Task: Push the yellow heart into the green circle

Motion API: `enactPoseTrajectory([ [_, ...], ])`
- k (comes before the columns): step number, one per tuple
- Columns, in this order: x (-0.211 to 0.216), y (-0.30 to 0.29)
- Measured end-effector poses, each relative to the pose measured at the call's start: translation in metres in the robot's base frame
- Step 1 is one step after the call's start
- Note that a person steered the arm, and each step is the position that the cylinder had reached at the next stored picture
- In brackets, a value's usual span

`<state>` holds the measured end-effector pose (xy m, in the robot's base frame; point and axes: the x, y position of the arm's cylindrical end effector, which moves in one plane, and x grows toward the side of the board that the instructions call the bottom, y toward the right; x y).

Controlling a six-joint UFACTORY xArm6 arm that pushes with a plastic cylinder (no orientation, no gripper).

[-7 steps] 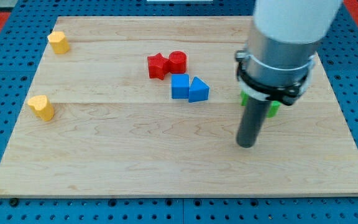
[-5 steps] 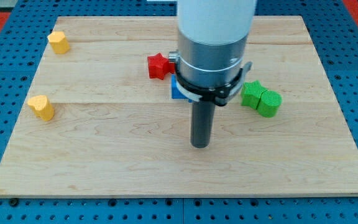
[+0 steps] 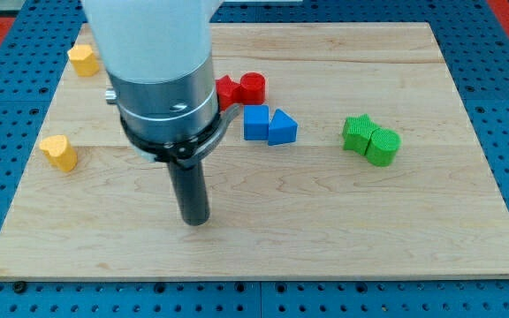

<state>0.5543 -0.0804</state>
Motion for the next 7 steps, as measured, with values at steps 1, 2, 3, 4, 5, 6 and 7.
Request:
enactPoseTrajectory([
  [1,0.013,-0.062],
  [2,0.001,-0.116],
  [3,-0.018,-0.174],
  [4,-0.037,-0.201],
  [5,-0.066,-0.198],
  [6,-0.084,-0.181],
  [7,-0.103,-0.169],
])
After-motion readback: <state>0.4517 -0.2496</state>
